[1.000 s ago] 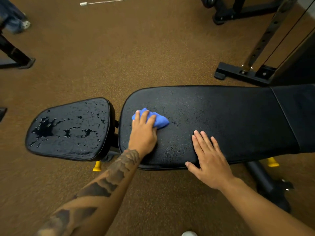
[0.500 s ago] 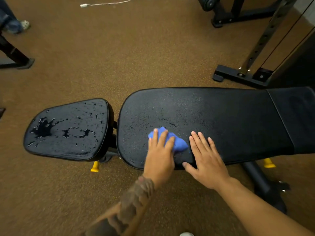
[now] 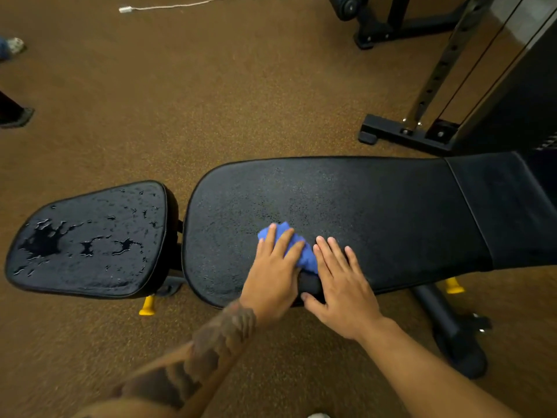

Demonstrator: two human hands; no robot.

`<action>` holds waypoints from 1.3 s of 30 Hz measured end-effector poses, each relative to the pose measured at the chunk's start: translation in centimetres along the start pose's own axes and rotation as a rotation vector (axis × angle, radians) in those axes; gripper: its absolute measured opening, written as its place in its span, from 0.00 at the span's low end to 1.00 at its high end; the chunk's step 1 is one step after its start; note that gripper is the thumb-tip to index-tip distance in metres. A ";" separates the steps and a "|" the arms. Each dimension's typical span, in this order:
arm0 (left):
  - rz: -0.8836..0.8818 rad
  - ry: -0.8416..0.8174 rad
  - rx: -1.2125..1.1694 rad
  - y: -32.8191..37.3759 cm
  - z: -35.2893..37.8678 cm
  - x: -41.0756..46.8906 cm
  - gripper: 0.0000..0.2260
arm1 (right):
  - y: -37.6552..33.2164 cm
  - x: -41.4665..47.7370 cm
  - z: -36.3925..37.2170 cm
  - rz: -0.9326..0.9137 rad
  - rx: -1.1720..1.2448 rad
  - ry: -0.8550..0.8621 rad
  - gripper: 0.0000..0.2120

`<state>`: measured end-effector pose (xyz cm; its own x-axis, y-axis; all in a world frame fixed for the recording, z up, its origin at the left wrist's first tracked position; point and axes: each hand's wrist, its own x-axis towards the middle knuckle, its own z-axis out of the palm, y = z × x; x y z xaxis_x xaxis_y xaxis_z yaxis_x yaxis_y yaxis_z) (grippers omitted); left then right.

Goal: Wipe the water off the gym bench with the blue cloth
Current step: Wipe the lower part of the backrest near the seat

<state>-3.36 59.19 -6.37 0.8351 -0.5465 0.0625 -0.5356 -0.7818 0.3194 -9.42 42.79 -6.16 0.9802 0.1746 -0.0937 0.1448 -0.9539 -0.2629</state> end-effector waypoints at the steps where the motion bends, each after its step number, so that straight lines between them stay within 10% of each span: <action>1: 0.007 -0.016 0.005 -0.6 0.2 2.1 0.22 | -0.1 0.0 0.0 0.002 -0.006 0.006 0.42; 12: -0.438 0.169 0.006 -11.4 -3.7 -2.4 0.20 | 0.0 -0.2 -0.1 -0.009 0.005 -0.021 0.41; 23: -0.047 -0.007 -0.022 -0.8 -0.4 1.1 0.20 | 0.1 0.0 0.2 0.002 -0.053 -0.018 0.43; 31: -0.404 0.136 0.000 -10.2 -3.4 -1.1 0.21 | 0.2 -0.2 -0.1 -0.012 -0.050 -0.054 0.42; 39: -0.498 0.208 -0.035 -4.7 -1.6 -6.5 0.19 | 0.1 0.0 -0.2 0.001 -0.067 -0.074 0.41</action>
<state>-6.08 66.84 -6.79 0.9960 -0.0388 0.0804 -0.0672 -0.9187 0.3892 -9.43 42.68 -6.00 0.9680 0.1891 -0.1649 0.1553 -0.9678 -0.1983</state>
